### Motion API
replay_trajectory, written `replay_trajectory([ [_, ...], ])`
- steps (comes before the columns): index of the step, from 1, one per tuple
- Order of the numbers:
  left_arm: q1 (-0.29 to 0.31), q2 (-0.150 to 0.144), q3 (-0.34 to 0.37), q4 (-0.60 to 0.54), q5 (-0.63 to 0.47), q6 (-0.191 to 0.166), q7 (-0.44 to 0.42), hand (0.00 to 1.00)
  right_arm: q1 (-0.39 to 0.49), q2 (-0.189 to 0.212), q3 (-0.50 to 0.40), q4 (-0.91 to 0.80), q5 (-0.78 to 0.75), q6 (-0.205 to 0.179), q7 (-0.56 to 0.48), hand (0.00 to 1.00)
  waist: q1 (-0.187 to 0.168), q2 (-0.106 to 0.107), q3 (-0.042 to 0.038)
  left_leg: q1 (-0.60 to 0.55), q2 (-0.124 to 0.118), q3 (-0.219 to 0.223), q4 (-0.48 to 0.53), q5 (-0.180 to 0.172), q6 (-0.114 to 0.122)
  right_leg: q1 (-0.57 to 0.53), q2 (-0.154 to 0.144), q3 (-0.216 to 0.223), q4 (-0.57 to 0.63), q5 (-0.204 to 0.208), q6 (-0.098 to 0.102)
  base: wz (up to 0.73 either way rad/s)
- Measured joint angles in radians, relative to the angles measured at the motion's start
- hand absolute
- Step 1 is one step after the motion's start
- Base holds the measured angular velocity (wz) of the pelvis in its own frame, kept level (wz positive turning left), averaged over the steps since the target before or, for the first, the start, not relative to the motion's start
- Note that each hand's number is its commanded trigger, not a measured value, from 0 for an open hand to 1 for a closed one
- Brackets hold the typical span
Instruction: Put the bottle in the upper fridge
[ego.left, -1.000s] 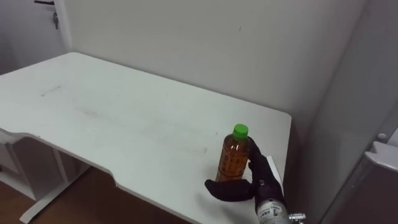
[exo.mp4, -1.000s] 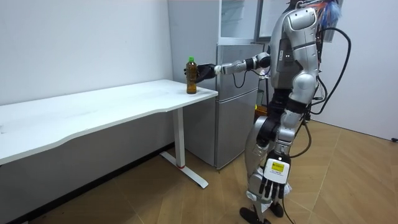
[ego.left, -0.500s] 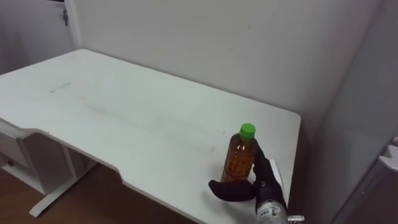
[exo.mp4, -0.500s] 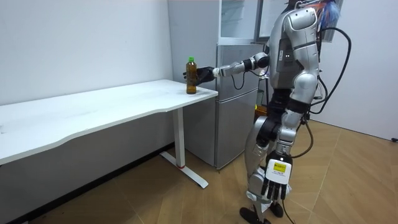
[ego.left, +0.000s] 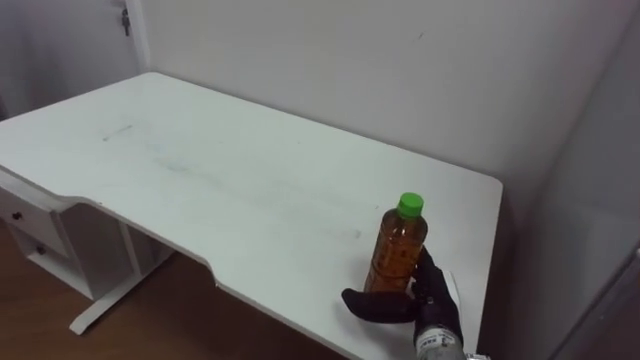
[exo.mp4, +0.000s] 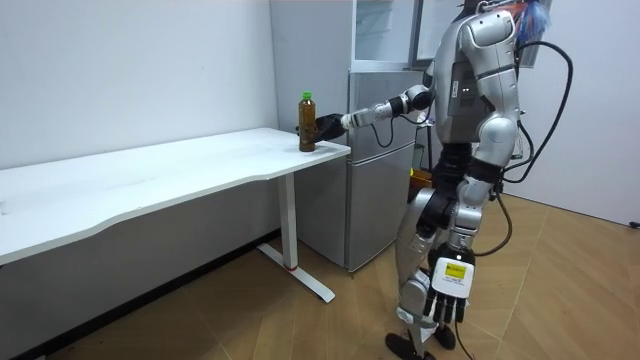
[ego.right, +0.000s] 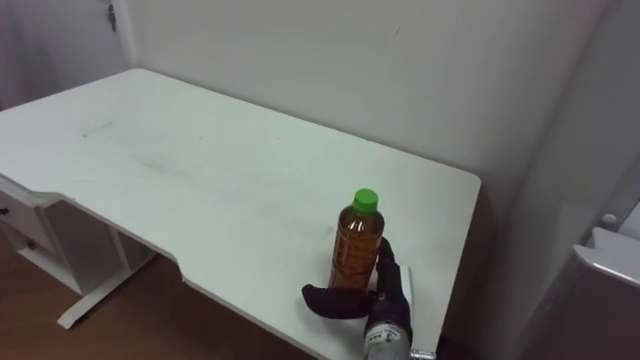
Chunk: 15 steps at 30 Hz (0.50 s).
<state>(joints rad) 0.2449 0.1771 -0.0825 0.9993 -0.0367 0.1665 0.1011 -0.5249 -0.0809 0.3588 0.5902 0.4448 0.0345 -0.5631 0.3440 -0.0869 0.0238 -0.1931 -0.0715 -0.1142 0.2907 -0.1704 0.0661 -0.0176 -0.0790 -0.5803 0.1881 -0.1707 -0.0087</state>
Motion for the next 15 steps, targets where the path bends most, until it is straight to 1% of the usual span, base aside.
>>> replay_trajectory([
  [2,0.001,0.0,-0.004,0.001,-0.016,0.001,0.005,0.0,-0.007,-0.001,-0.001,0.0,0.003,0.0,-0.01,0.0,-0.005,0.005,0.0004,-0.009,-0.002,-0.002,0.003,0.003,0.001,-0.007,-0.002,0.0,0.002,0.0,0.0,0.08],
  [3,0.003,0.0,-0.013,0.002,-0.026,0.002,0.006,0.0,-0.007,-0.002,-0.001,0.0,0.007,-0.003,-0.014,0.0,-0.006,0.01,-0.0015,-0.011,-0.004,-0.002,0.002,0.005,0.004,-0.012,-0.005,0.0,0.007,0.0,0.0,0.0],
  [4,0.003,-0.001,-0.021,0.002,-0.033,0.003,0.005,0.0,-0.01,-0.004,-0.001,0.0,0.011,-0.004,-0.017,0.0,-0.006,0.017,-0.0022,-0.013,-0.005,-0.002,0.002,0.007,0.006,-0.02,-0.01,0.001,0.018,0.0,0.0,0.0],
  [5,0.003,-0.001,-0.021,0.002,-0.038,0.003,0.005,0.0,-0.013,-0.004,-0.001,0.0,0.014,-0.005,-0.018,0.0,-0.008,0.018,-0.0017,-0.015,-0.006,-0.002,0.002,0.009,0.006,-0.022,-0.011,0.001,0.019,0.0,0.0,0.0],
  [7,0.002,0.0,-0.021,0.002,-0.044,0.002,0.008,0.0,-0.017,-0.007,-0.002,0.0,0.022,-0.013,-0.023,0.0,-0.009,0.019,-0.0021,-0.024,-0.009,-0.001,0.002,0.015,0.009,-0.035,-0.015,0.002,0.024,0.0,0.0,0.0],
  [12,0.003,0.0,-0.021,0.002,-0.05,0.002,0.023,0.0,-0.018,-0.008,-0.022,0.0,0.03,-0.012,-0.022,0.0,-0.008,0.021,-0.0009,-0.027,-0.013,-0.002,0.002,0.019,0.012,-0.042,-0.022,0.001,0.035,0.0,0.001,0.0],
  [15,0.003,0.0,-0.022,0.0,-0.05,0.002,0.026,0.0,-0.022,-0.008,-0.029,0.0,0.03,-0.013,-0.023,0.0,-0.008,0.022,-0.0018,-0.04,-0.013,-0.002,0.01,0.018,0.012,-0.053,-0.022,0.002,0.04,0.001,0.002,0.0],
])
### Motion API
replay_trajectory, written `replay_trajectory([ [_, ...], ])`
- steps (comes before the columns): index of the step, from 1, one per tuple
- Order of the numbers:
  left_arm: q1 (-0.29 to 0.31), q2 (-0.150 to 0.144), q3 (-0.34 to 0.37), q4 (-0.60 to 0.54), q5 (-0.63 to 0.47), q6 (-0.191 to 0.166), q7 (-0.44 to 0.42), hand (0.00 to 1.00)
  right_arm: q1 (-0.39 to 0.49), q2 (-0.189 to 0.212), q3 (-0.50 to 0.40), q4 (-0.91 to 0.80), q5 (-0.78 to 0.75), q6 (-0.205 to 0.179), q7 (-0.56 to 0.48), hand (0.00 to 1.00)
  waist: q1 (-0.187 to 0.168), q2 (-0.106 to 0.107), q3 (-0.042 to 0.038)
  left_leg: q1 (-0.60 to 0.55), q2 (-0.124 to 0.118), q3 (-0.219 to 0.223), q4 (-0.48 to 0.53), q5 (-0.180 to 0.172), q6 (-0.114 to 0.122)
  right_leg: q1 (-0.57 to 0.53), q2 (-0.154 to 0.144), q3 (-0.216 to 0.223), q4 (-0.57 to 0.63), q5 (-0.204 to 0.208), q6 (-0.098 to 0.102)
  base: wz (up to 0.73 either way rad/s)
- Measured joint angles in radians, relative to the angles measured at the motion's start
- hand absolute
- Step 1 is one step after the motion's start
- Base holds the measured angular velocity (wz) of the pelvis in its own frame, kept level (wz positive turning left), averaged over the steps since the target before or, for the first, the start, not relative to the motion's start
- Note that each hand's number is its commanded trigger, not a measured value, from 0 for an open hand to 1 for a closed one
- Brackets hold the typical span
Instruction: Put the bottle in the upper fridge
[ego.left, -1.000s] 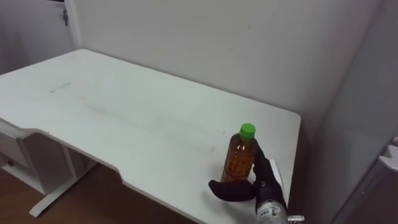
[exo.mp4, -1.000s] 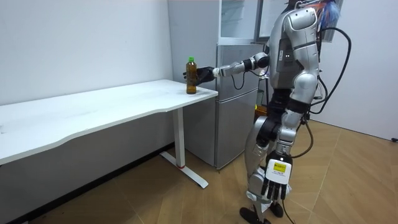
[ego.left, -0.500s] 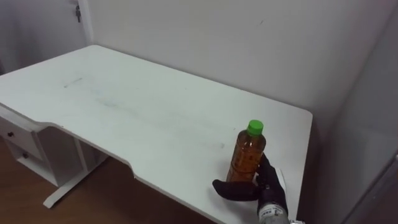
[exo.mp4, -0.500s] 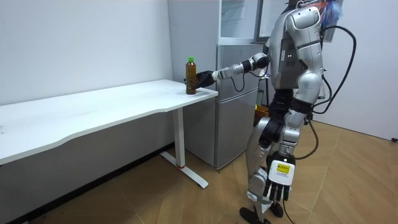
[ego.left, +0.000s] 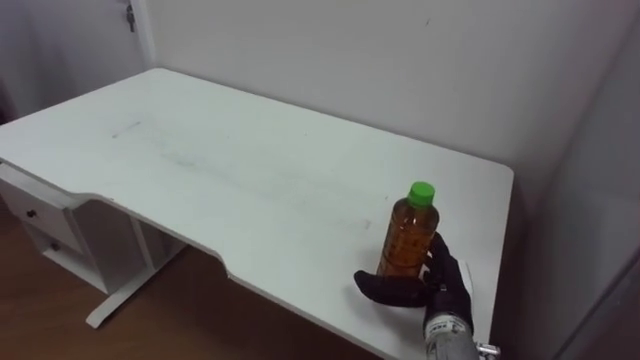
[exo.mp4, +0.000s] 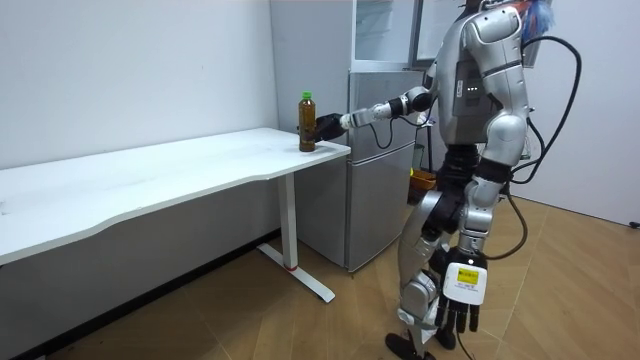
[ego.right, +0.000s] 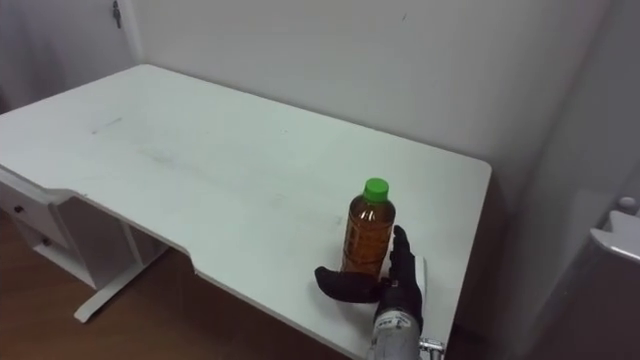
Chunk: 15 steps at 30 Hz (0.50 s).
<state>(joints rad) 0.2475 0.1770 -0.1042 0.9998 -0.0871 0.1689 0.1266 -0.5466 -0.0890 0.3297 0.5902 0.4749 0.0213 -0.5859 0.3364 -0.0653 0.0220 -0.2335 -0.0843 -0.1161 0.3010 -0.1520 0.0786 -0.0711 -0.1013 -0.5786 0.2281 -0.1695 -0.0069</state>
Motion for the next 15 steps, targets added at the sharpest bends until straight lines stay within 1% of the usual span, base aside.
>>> replay_trajectory([
  [2,0.0,0.0,0.0,0.0,0.0,0.0,0.001,0.0,-0.004,0.0,-0.001,0.0,0.0,0.0,-0.001,0.0,-0.001,0.002,0.0006,-0.004,0.0,0.0,0.003,0.0,0.0,-0.003,-0.001,0.0,0.003,0.0,0.0,0.0],
  [8,0.0,0.0,-0.02,-0.001,0.0,0.0,0.003,0.0,-0.004,0.001,-0.001,0.0,0.001,0.0,-0.005,0.0,0.002,0.011,-0.0028,-0.003,-0.001,-0.002,0.005,0.0,0.0,-0.004,-0.003,0.0,0.01,0.0,0.0,0.0],
  [12,0.003,-0.004,-0.034,-0.01,-0.019,-0.001,0.021,0.0,-0.025,0.001,-0.001,0.034,-0.005,0.0,-0.016,0.0,0.016,0.015,-0.0037,0.001,-0.001,0.0,0.003,0.003,-0.001,-0.005,-0.001,0.015,0.011,0.0,-0.001,-0.04],
  [15,0.003,-0.008,-0.038,-0.022,-0.021,-0.003,0.022,0.0,-0.042,0.007,-0.001,0.055,-0.01,0.0,-0.039,0.0,0.028,0.014,-0.0042,-0.003,-0.001,0.0,0.001,0.006,-0.002,-0.013,-0.002,0.021,0.015,-0.001,-0.002,-0.01],
])
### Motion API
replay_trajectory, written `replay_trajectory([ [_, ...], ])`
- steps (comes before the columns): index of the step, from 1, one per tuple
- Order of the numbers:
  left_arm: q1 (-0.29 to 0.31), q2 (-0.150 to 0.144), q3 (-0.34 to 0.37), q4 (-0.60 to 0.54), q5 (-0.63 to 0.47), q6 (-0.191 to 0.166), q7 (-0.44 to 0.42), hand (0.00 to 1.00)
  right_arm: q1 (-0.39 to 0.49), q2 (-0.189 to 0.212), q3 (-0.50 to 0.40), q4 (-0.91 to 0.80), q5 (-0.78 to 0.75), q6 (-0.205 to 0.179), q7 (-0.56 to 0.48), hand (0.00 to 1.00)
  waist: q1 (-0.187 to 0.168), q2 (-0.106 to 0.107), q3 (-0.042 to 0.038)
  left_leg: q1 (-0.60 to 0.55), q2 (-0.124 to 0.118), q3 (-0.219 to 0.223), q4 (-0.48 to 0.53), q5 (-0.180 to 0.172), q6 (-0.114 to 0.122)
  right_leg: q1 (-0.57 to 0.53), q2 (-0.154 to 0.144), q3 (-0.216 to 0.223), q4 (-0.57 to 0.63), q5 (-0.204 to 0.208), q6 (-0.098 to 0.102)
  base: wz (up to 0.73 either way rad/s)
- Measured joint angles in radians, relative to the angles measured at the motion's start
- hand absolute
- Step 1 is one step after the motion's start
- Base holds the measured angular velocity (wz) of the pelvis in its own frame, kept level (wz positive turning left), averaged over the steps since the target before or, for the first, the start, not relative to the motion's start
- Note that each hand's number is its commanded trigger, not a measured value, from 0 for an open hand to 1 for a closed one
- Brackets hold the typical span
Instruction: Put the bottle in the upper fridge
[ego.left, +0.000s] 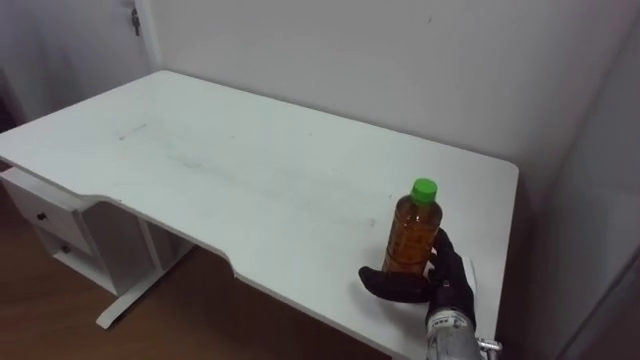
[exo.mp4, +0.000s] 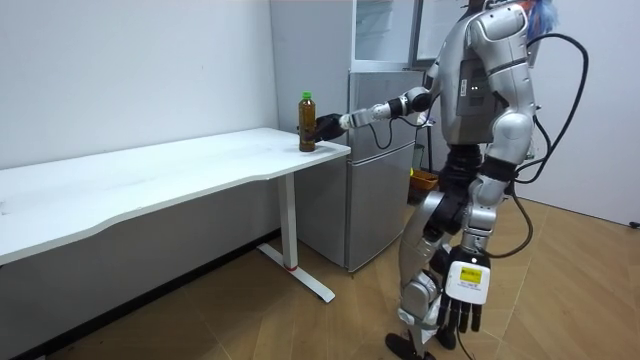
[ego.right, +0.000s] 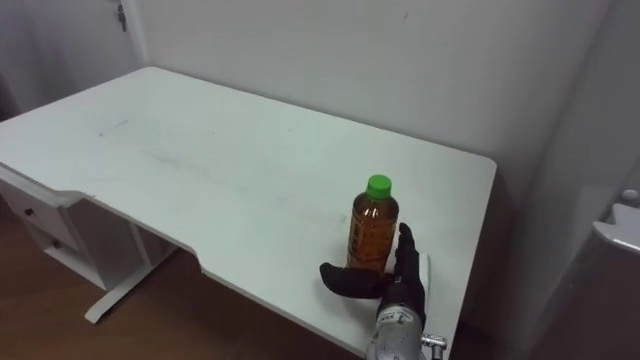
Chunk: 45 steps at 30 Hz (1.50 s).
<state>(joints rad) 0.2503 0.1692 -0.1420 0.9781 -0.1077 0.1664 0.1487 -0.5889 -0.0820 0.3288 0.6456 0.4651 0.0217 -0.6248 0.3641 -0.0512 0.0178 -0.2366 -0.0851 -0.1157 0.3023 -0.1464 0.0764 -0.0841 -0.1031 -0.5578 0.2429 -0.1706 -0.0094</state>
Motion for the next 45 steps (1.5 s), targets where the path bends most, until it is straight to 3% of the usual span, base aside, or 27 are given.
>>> replay_trajectory([
  [2,0.0,-0.002,0.0,-0.002,-0.002,-0.001,0.0,0.0,-0.008,0.001,0.0,0.011,-0.001,0.0,-0.008,0.0,0.001,-0.004,0.0001,-0.002,-0.001,0.0,-0.001,0.002,0.0,-0.002,0.0,0.001,-0.001,-0.002,-0.001,0.0],
  [4,0.008,0.002,0.0,-0.012,-0.022,-0.004,0.002,0.0,-0.009,0.0,0.0,0.011,-0.002,0.0,-0.009,0.0,0.001,-0.018,0.0062,-0.006,-0.001,0.001,0.001,0.004,0.0,-0.006,-0.001,0.003,-0.005,-0.007,-0.001,0.02],
  [7,0.016,0.003,0.0,-0.015,-0.047,-0.006,0.006,0.0,-0.009,0.001,0.0,0.011,-0.001,0.001,-0.017,0.0,0.004,-0.032,0.0029,-0.006,-0.001,0.001,0.001,0.004,0.0,-0.006,0.0,0.004,-0.006,-0.009,0.0,0.02],
  [12,0.021,0.008,0.0,-0.014,-0.083,-0.007,0.016,0.0,-0.009,0.001,0.001,0.011,0.002,0.001,-0.049,0.0,0.017,-0.038,0.0046,-0.006,-0.002,0.0,-0.001,0.005,0.001,-0.002,0.0,0.0,-0.005,-0.008,0.001,0.0],
  [18,0.021,0.014,0.0,-0.004,-0.101,-0.014,0.016,0.0,-0.009,-0.004,0.001,0.012,0.002,0.001,-0.084,0.0,0.028,-0.055,0.0148,-0.007,-0.004,-0.012,0.001,0.005,0.0,0.005,-0.001,-0.02,-0.009,-0.009,0.001,0.05],
  [27,0.02,0.019,0.0,0.024,-0.164,-0.022,0.014,0.0,-0.01,-0.016,0.005,0.014,0.003,0.0,-0.115,0.0,0.029,-0.057,0.0147,-0.014,-0.015,-0.036,0.003,0.005,0.001,0.011,-0.002,-0.036,-0.021,-0.009,0.01,0.09],
  [28,0.019,0.021,-0.001,0.024,-0.174,-0.022,0.014,0.0,-0.01,-0.021,0.009,0.014,0.004,-0.001,-0.115,0.03,0.029,-0.058,0.0148,-0.016,-0.015,-0.036,0.003,0.005,0.001,0.01,-0.002,-0.038,-0.021,-0.009,0.01,0.0],
  [29,0.019,0.021,-0.001,0.025,-0.176,-0.022,0.014,0.0,-0.01,-0.023,0.01,0.014,0.006,-0.002,-0.115,0.8,0.03,-0.058,0.0146,-0.016,-0.015,-0.036,0.003,0.005,0.001,0.01,-0.002,-0.039,-0.021,-0.009,0.01,0.0],
  [30,0.019,0.023,-0.001,0.025,-0.177,-0.022,0.015,0.0,-0.011,-0.024,0.01,0.014,0.011,-0.005,-0.116,1.0,0.03,-0.058,0.0144,-0.017,-0.015,-0.036,0.003,0.005,0.001,0.01,-0.002,-0.042,-0.021,-0.009,0.009,0.0],
  [45,0.028,0.039,-0.041,0.011,-0.188,-0.029,0.056,0.0,-0.061,-0.062,-0.003,0.08,0.2,-0.025,-0.176,1.0,0.029,-0.062,0.0128,-0.015,-0.015,-0.04,-0.001,0.005,0.001,0.013,-0.002,-0.048,-0.024,-0.009,0.009,0.0],
])
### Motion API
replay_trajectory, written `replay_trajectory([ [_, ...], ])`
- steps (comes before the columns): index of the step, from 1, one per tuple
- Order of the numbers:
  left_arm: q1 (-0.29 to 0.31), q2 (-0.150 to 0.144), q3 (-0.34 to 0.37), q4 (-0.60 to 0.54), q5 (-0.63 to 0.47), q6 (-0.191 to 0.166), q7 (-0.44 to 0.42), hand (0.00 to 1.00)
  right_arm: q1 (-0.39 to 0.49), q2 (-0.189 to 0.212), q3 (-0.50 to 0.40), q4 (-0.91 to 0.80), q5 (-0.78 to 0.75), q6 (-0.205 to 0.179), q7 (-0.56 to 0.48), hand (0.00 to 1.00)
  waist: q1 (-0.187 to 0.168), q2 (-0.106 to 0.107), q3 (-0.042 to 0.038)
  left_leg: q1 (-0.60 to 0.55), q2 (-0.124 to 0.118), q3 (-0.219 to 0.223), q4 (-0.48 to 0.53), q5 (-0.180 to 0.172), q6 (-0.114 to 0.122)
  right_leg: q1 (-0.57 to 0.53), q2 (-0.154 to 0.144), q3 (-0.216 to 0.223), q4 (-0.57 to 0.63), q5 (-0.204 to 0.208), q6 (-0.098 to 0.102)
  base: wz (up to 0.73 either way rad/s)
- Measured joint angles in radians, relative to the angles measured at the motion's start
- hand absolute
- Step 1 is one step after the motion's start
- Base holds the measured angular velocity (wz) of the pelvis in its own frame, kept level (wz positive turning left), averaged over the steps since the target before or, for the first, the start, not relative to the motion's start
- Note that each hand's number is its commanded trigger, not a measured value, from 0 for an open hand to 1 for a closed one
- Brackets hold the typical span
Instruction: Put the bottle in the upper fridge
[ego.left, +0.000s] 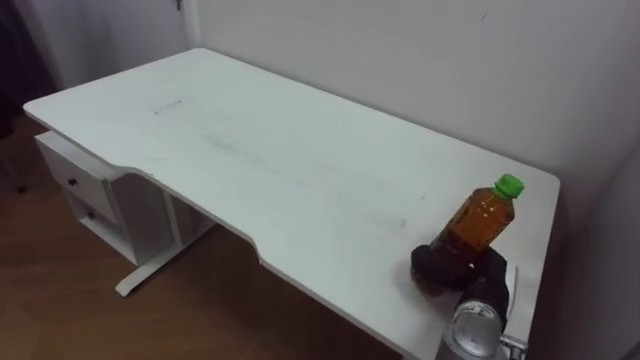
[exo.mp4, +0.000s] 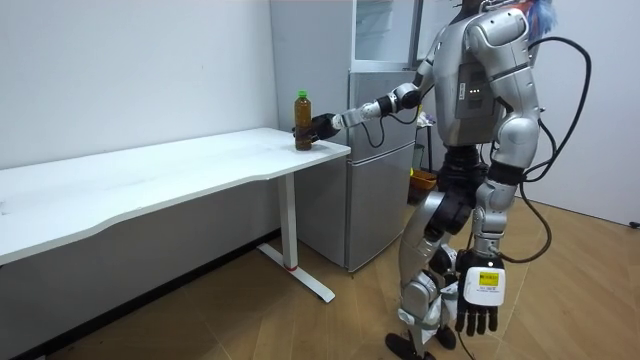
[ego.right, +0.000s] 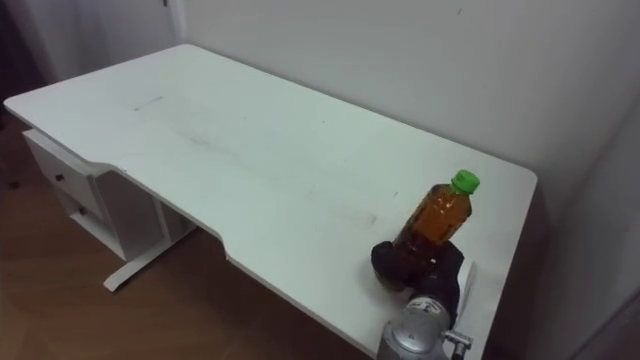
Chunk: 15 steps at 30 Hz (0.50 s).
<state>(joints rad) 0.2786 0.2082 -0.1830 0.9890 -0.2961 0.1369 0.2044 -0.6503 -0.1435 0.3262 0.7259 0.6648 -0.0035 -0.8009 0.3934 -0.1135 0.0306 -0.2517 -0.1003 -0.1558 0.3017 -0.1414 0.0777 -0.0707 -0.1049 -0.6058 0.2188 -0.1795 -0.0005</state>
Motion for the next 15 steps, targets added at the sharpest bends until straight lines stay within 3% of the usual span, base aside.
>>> replay_trajectory([
  [11,0.026,0.006,0.009,-0.026,0.012,-0.031,-0.002,0.0,-0.004,-0.034,-0.006,0.0,0.155,-0.02,0.01,1.0,-0.004,-0.004,-0.0025,0.003,0.0,-0.004,-0.001,0.0,0.0,0.002,0.001,0.003,0.001,0.0,0.0,0.0],
  [15,0.032,0.001,0.065,-0.012,0.037,-0.056,-0.018,0.0,-0.003,-0.047,-0.03,-0.009,0.16,-0.019,0.03,1.0,-0.006,-0.003,-0.0022,0.005,0.0,-0.003,0.005,0.0,0.0,0.002,0.001,0.004,0.003,0.001,0.001,-0.01],
])
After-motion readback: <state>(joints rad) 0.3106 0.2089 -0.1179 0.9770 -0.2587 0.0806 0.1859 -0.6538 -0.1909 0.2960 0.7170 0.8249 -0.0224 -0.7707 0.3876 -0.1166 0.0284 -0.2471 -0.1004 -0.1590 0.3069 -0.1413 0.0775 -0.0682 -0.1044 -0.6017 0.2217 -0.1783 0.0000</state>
